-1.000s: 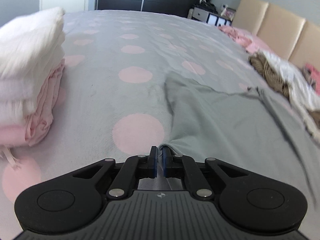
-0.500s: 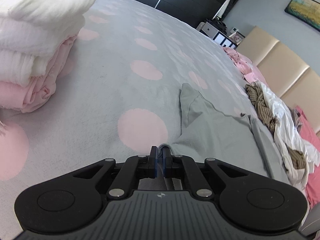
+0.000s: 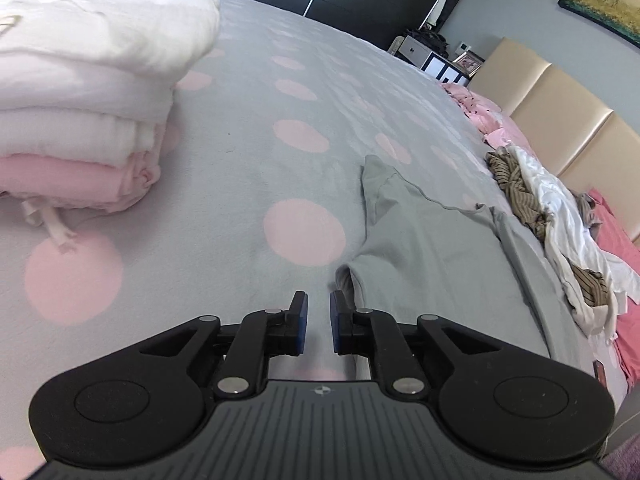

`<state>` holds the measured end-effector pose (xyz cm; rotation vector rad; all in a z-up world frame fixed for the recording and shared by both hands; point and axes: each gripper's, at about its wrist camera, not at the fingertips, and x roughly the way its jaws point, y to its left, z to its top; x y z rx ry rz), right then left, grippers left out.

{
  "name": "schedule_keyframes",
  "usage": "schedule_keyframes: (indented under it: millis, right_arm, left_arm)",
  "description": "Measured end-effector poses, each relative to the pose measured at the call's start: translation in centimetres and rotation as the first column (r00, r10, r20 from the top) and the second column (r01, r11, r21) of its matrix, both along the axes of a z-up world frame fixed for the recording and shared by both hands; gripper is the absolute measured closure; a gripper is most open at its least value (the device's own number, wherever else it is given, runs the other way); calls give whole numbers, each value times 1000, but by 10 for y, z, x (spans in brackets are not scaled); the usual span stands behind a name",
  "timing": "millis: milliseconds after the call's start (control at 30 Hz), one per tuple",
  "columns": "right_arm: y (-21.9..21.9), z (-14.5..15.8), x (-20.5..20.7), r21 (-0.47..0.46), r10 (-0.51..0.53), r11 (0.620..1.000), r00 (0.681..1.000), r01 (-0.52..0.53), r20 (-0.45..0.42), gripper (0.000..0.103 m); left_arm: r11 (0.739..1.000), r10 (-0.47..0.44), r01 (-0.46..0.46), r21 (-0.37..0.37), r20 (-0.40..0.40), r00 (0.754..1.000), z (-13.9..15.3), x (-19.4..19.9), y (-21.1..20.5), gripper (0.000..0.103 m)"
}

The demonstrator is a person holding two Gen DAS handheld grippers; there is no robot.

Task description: Fold clothes

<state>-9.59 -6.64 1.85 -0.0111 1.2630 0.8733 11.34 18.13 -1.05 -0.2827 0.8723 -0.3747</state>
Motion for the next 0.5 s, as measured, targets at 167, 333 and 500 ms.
schedule_keyframes:
  millis: [167, 333, 500]
  right_arm:
    - [-22, -28, 15, -11, -89, 996, 995, 89, -32, 69]
    - [-16, -57, 24, -53, -104, 993, 994, 102, -34, 75]
    - [-17, -56, 25, -61, -120, 991, 991, 117, -56, 78]
  left_arm:
    - [998, -22, 21, 56, 9, 1000, 11, -37, 0, 94]
    - [995, -11, 10, 96, 14, 1000, 17, -55, -4, 80]
    - [992, -17, 14, 123, 25, 1000, 21, -52, -17, 64]
